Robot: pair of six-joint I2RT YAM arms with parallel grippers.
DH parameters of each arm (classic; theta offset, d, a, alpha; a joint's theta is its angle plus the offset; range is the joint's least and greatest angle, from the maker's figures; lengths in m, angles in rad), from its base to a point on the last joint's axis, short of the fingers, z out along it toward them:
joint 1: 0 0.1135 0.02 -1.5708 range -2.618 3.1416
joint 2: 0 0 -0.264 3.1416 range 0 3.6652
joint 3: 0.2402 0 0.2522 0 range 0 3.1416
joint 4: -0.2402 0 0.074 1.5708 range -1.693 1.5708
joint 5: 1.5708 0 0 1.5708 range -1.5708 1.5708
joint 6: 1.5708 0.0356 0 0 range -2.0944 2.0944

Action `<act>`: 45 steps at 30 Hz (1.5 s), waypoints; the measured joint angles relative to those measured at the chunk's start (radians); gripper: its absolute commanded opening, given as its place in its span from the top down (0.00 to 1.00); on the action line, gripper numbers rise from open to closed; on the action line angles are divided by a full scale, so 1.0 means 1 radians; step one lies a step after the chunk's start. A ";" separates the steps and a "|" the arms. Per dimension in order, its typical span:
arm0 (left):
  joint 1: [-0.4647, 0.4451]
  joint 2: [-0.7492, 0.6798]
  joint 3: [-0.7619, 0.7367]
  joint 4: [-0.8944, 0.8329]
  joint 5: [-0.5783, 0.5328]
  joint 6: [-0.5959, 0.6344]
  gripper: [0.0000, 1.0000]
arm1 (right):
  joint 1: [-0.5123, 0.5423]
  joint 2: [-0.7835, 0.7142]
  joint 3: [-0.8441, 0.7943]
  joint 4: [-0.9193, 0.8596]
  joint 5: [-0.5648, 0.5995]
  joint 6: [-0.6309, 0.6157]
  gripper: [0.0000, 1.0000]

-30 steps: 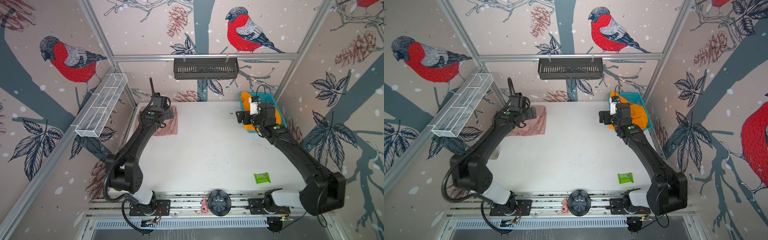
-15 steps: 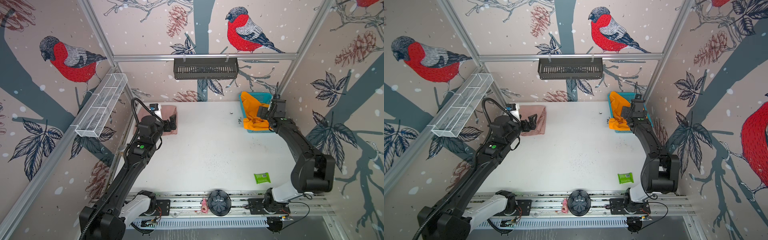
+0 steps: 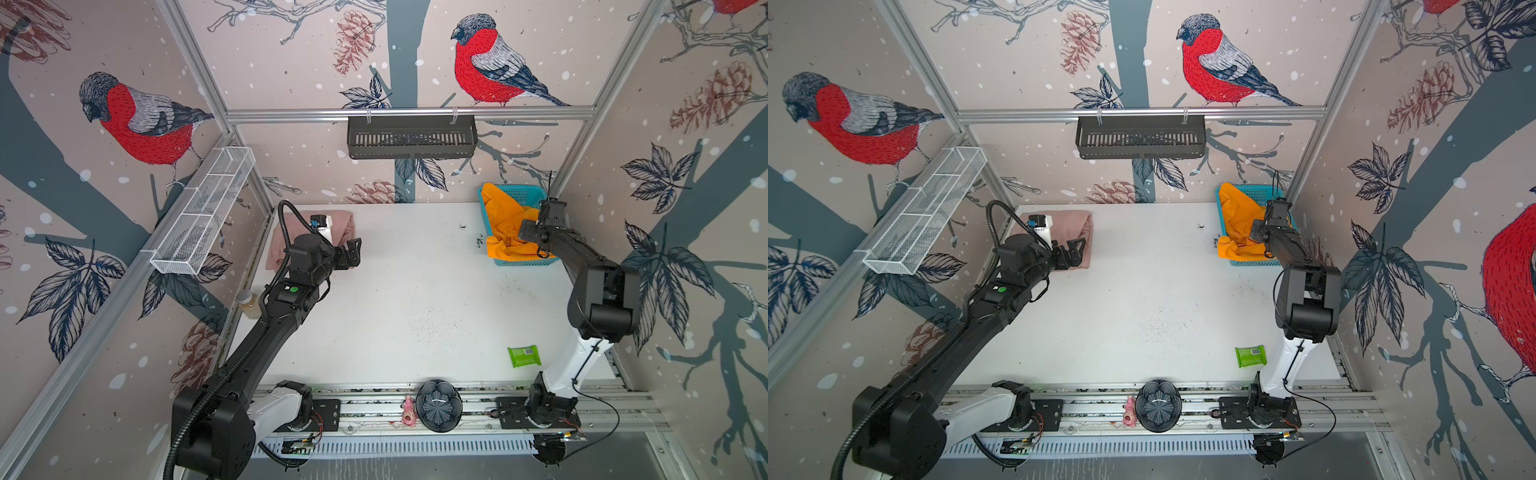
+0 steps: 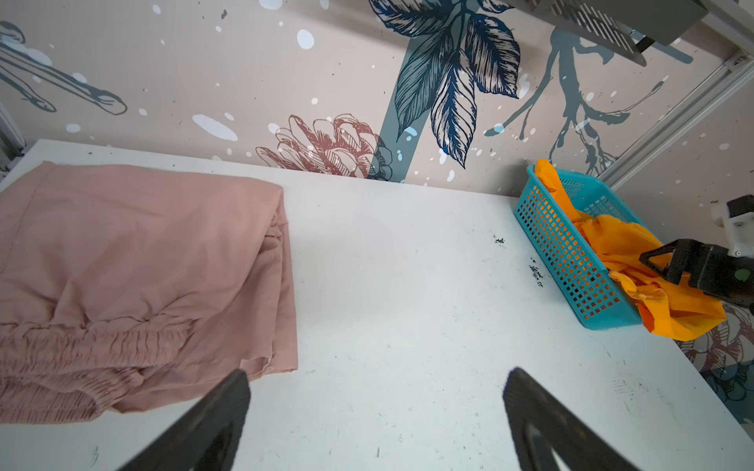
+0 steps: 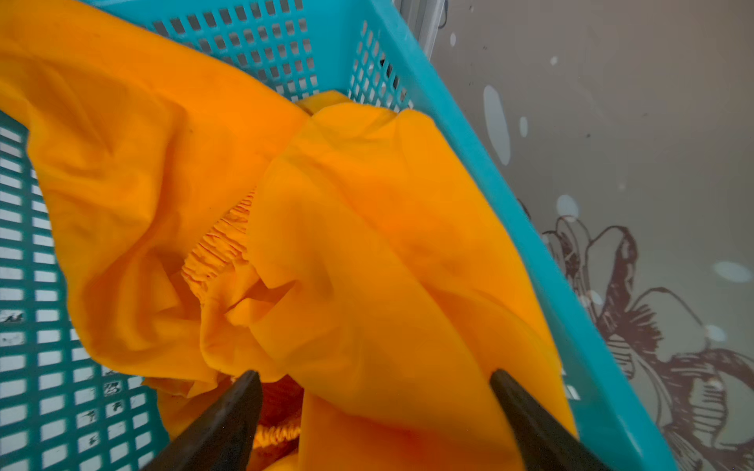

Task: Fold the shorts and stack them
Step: 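Grasp the orange shorts in the basket with the right gripper and lift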

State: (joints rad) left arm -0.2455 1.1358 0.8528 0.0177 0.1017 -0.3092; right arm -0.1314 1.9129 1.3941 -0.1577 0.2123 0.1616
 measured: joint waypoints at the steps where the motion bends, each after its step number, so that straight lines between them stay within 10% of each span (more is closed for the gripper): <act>1: 0.001 0.010 0.003 -0.001 0.000 -0.001 0.03 | 0.000 0.021 0.007 0.000 0.000 0.000 0.18; 9: 0.008 0.082 0.020 -0.001 0.029 -0.032 0.03 | -0.004 0.098 0.049 -0.019 -0.027 -0.003 0.88; 32: 0.031 0.105 0.017 0.027 0.038 -0.071 0.03 | 0.153 -0.470 -0.084 0.242 -0.473 0.149 0.99; 45: 0.068 0.048 0.015 -0.004 -0.001 -0.074 0.03 | 0.445 -0.423 0.296 0.249 -0.529 0.049 0.99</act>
State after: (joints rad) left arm -0.1780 1.1843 0.8680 0.0139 0.1009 -0.3832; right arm 0.3138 1.4899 1.6901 0.0917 -0.3164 0.2108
